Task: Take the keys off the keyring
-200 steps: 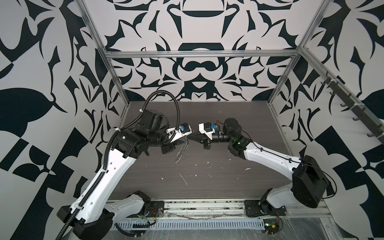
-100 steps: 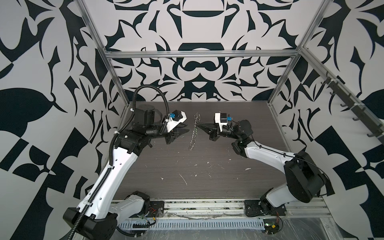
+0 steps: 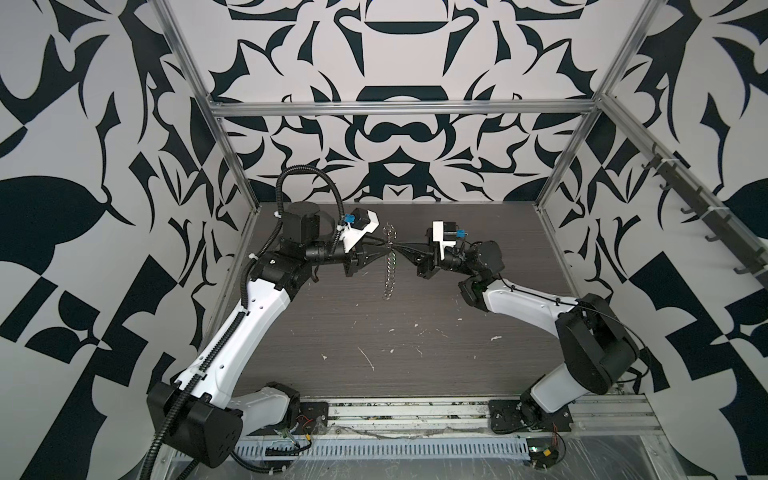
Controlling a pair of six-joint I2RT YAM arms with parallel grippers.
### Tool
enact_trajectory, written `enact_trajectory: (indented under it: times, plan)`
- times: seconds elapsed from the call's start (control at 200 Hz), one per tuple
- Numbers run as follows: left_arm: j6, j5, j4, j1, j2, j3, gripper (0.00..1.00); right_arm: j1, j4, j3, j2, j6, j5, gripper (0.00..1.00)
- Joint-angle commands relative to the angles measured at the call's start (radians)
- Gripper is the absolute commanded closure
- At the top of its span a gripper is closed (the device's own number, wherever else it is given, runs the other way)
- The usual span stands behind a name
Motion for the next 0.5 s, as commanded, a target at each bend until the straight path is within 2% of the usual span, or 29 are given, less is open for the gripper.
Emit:
enact_trajectory:
  times: [0.0, 0.09, 0.17, 0.335, 0.425, 0.495]
  plan:
    - [-0.026, 0.041, 0.037, 0.009, 0.008, -0.004, 0.76, 0.003, 0.09, 0.054, -0.012, 0.031, -0.014, 1.0]
    - [-0.036, 0.068, 0.04, 0.009, 0.015, -0.002, 0.91, 0.003, 0.09, 0.058, -0.009, 0.035, -0.019, 1.0]
    - [-0.056, 0.069, 0.049, 0.01, 0.015, -0.004, 1.0, 0.001, 0.09, 0.065, -0.005, 0.04, -0.024, 1.0]
    - [-0.075, 0.042, 0.03, 0.009, 0.006, 0.01, 1.0, 0.002, 0.078, 0.082, -0.004, 0.062, -0.049, 1.0]
    - [0.02, -0.024, -0.115, 0.01, 0.011, 0.073, 1.0, 0.001, 0.003, 0.073, -0.031, 0.021, -0.049, 1.0]
    - [0.121, -0.08, -0.272, 0.008, 0.03, 0.148, 1.0, -0.003, -0.093, 0.06, -0.064, -0.035, -0.054, 0.79]
